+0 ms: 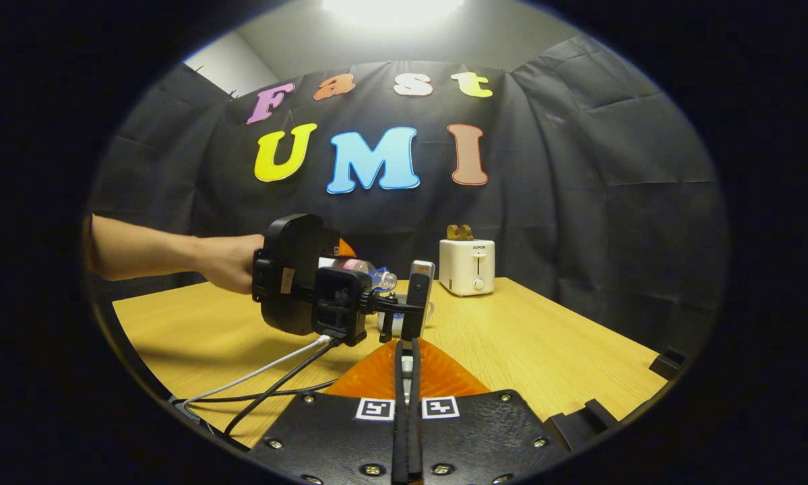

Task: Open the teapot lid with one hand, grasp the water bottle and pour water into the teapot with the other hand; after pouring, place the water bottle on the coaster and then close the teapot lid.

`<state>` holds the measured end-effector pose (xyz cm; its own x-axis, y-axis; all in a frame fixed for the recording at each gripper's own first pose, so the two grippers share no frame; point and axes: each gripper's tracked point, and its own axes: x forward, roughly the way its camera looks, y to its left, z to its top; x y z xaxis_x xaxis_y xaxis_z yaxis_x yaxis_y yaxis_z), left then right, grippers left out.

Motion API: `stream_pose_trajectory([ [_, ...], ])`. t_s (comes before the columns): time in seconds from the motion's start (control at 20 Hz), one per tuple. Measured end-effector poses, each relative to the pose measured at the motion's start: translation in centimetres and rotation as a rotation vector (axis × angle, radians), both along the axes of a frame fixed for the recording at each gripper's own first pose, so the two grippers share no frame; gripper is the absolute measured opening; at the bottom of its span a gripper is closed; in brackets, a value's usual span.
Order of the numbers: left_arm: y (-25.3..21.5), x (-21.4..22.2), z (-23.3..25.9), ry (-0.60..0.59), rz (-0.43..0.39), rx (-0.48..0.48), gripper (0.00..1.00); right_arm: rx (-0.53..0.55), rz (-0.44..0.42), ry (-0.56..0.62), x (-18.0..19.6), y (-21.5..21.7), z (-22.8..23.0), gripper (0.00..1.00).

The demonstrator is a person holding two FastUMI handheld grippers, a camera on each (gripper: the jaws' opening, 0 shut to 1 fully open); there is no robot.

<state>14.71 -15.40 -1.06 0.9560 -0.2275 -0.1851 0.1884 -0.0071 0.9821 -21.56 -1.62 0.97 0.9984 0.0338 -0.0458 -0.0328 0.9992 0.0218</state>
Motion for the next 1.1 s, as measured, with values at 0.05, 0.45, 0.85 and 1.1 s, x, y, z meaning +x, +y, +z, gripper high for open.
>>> stream_pose_trajectory([
  [0.05,0.6,-0.6,-0.3,0.01,0.014,-0.042,0.86,-0.001,-0.001,-0.008,0.2,0.0,0.3,0.0],
  [0.45,4.9,-1.6,1.2,-0.016,0.095,-0.389,0.86,-0.009,0.011,-0.013,1.1,0.5,0.6,0.0],
  [0.85,14.4,-4.2,3.1,0.047,0.19,-1.044,0.86,0.02,0.108,0.031,3.1,3.4,-0.4,0.01],
  [1.1,19.6,-2.6,3.5,0.119,0.216,-1.412,0.86,0.046,0.181,0.067,4.5,6.1,-0.8,0.01],
])
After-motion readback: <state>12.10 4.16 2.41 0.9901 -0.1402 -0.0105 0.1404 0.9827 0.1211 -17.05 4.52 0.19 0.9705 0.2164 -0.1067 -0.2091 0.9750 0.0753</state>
